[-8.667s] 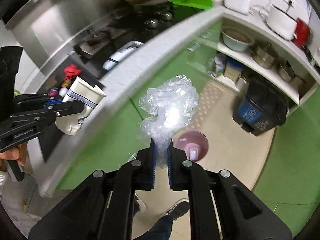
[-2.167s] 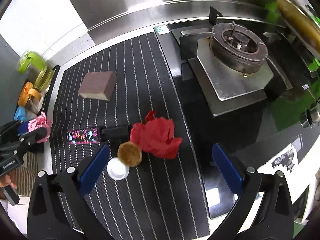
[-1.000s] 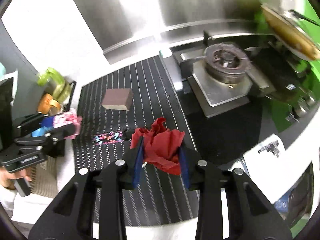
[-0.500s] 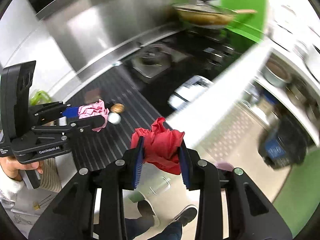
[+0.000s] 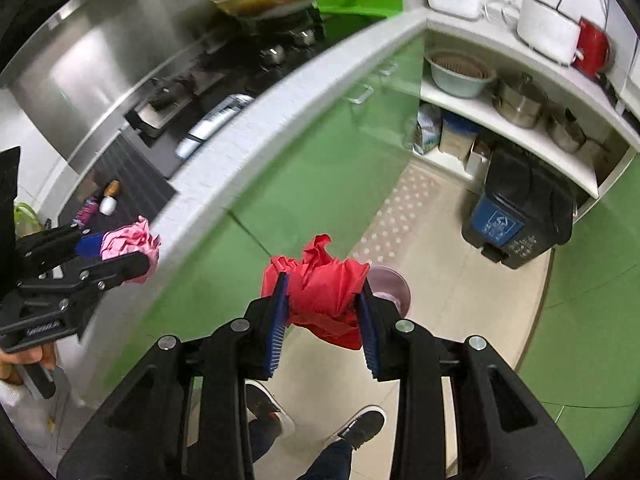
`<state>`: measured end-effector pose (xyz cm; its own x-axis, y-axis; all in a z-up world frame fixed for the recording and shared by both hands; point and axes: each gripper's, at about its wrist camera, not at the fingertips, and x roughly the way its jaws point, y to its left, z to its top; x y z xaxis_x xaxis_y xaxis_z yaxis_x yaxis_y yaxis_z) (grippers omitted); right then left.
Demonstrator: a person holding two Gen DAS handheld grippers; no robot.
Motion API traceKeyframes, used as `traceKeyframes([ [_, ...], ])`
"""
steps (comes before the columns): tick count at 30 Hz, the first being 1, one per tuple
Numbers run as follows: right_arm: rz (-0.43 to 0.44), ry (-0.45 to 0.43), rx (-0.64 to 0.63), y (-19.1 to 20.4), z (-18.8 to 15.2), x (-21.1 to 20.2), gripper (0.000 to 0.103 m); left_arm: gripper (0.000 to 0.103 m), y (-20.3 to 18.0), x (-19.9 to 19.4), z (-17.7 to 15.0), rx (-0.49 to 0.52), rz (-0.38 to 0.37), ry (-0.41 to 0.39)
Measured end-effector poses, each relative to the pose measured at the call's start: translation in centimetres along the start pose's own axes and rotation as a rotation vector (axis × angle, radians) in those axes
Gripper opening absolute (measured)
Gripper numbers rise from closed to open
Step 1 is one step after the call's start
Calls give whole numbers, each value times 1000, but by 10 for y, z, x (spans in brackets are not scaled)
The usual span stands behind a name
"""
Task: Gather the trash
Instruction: 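Carry pink and red tissues over the pink wastebasket with both grippers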
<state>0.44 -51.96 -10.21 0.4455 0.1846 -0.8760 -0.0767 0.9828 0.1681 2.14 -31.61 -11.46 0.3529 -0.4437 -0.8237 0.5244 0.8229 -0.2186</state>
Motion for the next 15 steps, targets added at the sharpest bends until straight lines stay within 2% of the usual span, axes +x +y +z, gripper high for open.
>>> traceKeyframes([
  [8,46,115,-20,-70,-10,90,32,41,-17,95,-7,-73,17,63],
  [15,59,174,-49,-98,-17,164,32,41,-8,169,-10,-74,17,122],
])
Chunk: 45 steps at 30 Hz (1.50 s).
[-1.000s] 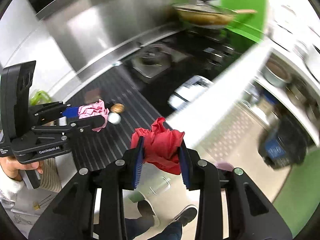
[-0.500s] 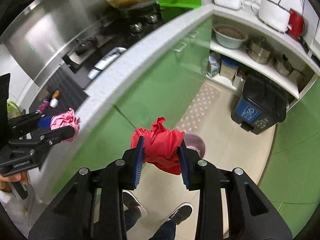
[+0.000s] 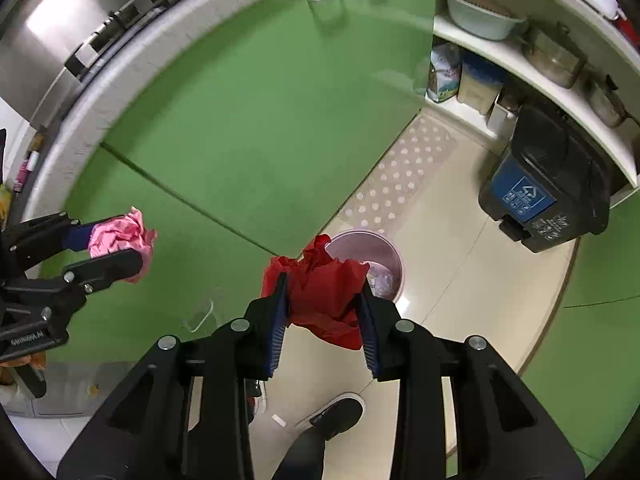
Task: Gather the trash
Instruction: 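Carry pink and red tissues over the pink wastebasket with both grippers, then open the right gripper over the wastebasket while the left gripper releases the pink tissue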
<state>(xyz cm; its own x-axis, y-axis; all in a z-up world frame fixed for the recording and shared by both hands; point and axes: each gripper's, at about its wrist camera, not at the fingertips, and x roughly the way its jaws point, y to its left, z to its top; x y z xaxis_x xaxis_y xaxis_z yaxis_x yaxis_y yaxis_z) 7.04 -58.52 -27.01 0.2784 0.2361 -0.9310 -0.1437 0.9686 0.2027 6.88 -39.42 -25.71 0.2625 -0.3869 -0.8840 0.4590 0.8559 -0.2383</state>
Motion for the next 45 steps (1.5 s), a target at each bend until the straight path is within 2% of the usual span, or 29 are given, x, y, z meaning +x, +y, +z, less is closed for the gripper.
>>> traceKeyframes([
  [8,12,47,24,-25,5,88,32,41,21,58,8,29,-17,37],
  [14,4,56,45,-37,3,131,35,41,37,81,11,59,-28,50],
  [15,0,53,49,-38,3,135,41,41,39,83,12,60,-30,49],
  [16,-3,49,56,-39,3,138,56,41,41,84,13,62,-31,48],
  [18,-9,37,80,-45,4,144,75,41,42,89,14,72,-35,49],
  [20,-24,38,91,-48,3,148,79,41,42,93,14,81,-39,53],
  [22,-33,39,100,-50,3,148,90,41,43,97,15,86,-42,58],
  [25,-49,35,116,-53,0,145,97,41,41,102,16,91,-47,66],
  [35,-144,40,183,-78,-11,119,99,41,24,131,21,134,-76,104],
  [42,-169,33,247,-102,-31,97,99,41,9,158,29,156,-108,143],
  [44,-172,30,262,-108,-37,93,99,44,4,162,30,168,-109,145],
  [45,-170,29,271,-112,-39,91,99,50,1,164,31,176,-107,141],
])
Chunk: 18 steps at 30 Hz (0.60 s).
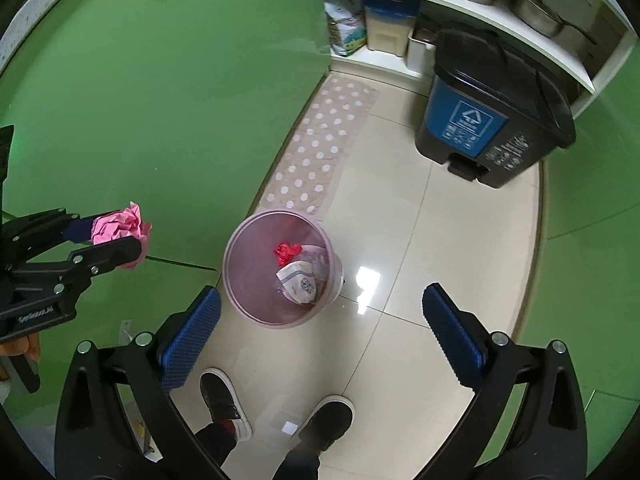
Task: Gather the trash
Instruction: 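Open the right gripper over the wastebasket while the left gripper releases the pink tissue, then move both empty grippers back toward the mat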
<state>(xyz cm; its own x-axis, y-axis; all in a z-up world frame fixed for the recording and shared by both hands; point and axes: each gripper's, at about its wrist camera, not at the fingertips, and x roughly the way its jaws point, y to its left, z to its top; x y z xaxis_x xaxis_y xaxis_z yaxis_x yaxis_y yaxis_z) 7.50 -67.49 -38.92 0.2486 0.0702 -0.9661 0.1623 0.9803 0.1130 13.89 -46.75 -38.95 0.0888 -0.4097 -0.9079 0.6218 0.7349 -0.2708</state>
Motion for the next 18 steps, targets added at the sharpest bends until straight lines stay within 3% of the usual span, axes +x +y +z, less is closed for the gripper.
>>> traceKeyframes([
  [2,-1,1,17,-8,-3,-2,99,73,-3,2,2,7,8,-9],
  [3,-3,0,22,-12,-3,-2,99,89,-4,4,3,6,14,-18],
  [7,-4,-3,25,-17,-3,-5,99,96,-3,12,5,-15,31,1],
  [18,-2,-8,2,-9,-5,-26,99,96,-7,-11,1,-36,56,10],
])
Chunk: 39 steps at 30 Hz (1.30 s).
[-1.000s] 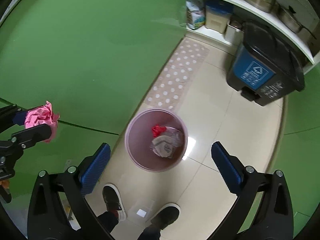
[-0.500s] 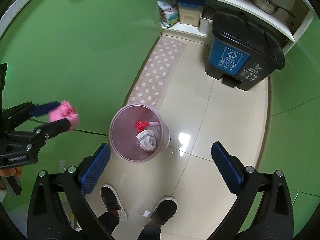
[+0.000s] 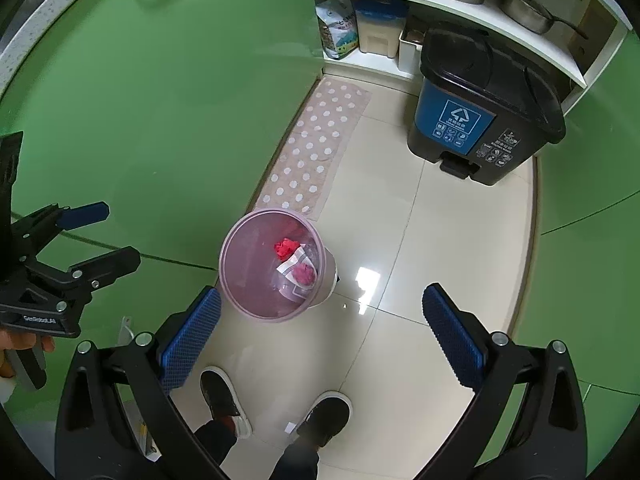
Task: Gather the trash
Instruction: 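Move both empty grippers back toward the mat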
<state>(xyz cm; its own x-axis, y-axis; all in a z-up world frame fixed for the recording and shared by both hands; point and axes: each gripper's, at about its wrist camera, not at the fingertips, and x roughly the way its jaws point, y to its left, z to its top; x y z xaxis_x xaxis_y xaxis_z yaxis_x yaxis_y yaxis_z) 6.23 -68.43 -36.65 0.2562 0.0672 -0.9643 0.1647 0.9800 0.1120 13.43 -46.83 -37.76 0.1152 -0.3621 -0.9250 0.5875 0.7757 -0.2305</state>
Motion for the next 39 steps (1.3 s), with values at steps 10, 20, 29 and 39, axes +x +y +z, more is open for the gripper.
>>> traceKeyframes([
  [10,-3,-67,-43,30,-2,-110,99,96,-20,-112,-11,-15,39,-79],
  [20,36,-160,-140,86,-13,-240,100,96,-29,-255,-44,-76,88,-205],
  [29,173,-214,-342,176,-18,-312,100,96,0,-359,-104,-230,194,-341],
  [39,301,-216,-600,294,-13,-327,100,96,72,-440,-183,-466,370,-433],
])
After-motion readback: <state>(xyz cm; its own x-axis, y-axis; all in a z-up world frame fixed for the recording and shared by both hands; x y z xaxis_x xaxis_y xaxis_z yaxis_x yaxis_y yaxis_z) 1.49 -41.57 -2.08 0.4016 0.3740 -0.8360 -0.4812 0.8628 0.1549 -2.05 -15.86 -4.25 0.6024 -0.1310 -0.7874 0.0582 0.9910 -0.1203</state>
